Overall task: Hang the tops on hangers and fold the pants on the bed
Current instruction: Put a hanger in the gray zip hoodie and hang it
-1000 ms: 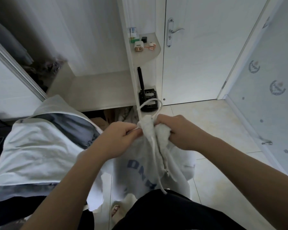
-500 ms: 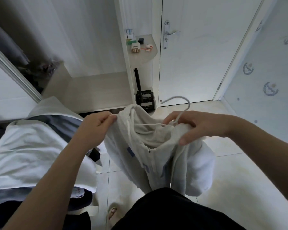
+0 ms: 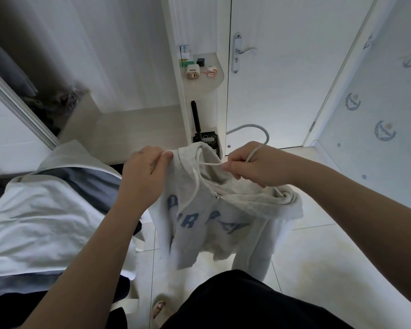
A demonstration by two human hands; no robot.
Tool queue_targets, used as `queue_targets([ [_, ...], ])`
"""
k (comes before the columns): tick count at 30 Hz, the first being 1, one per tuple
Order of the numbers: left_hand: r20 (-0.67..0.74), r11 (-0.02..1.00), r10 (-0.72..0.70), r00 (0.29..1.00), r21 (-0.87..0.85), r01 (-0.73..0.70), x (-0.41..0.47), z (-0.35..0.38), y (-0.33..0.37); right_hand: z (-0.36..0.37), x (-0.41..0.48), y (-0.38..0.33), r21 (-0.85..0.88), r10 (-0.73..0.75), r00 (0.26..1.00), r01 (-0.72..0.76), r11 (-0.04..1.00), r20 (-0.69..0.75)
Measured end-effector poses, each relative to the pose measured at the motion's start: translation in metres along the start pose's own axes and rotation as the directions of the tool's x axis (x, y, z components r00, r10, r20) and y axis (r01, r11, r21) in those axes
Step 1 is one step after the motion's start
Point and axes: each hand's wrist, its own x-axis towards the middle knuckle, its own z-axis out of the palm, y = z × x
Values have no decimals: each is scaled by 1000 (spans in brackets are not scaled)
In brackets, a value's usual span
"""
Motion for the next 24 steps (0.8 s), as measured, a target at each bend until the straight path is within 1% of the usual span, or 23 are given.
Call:
queue_targets([
  [2, 30, 996, 83, 996, 12, -83, 0, -1, 2, 0, 6, -5, 51, -14, 999, 17, 999, -46],
  [4, 145, 972, 196, 970, 100, -211, -1, 3, 6, 1, 16, -9, 94, -31, 996, 40, 995, -88],
  [5, 189, 955, 229, 955, 144, -258, -1, 6, 7, 1, 22, -11, 108, -41, 994, 52, 993, -100],
  [6, 198, 944, 244, 950, 177, -279, -1, 10, 7, 2, 27, -13, 122, -52, 993, 65, 990, -106],
  [8, 134, 937, 252, 959, 216, -276, 0, 15, 5, 5, 34, -12, 137, -85, 990, 99, 986, -110],
  [10, 62, 947, 214, 975, 230, -222, 1, 15, -4, 4, 34, 5, 157, -113, 986, 132, 979, -125],
  [11, 28, 958, 182, 983, 222, -184, 1, 13, -10, 1, 31, 19, 127, -110, 986, 126, 984, -125],
  [14, -84, 985, 78, 993, 158, -64, 3, 4, -28, -3, 10, 66, -71, -69, 995, 64, 995, -71],
  [15, -92, 986, 65, 994, 157, -50, 5, 3, -31, -3, 5, 78, -127, -78, 994, 68, 990, -76],
  [17, -63, 982, 86, 994, 171, -74, 9, 3, -34, -3, 5, 96, -250, -126, 985, 92, 964, -122],
  [20, -22, 984, 92, 996, 158, -87, 15, 5, -33, -4, 11, 107, -461, -178, 975, 98, 882, -134],
  [22, -17, 986, 96, 995, 139, -93, 17, 5, -34, -6, 11, 115, -502, -210, 965, 105, 858, -157],
  [24, -18, 985, 106, 994, 138, -103, 18, 4, -38, -9, 8, 119, -458, -208, 971, 133, 879, -119],
])
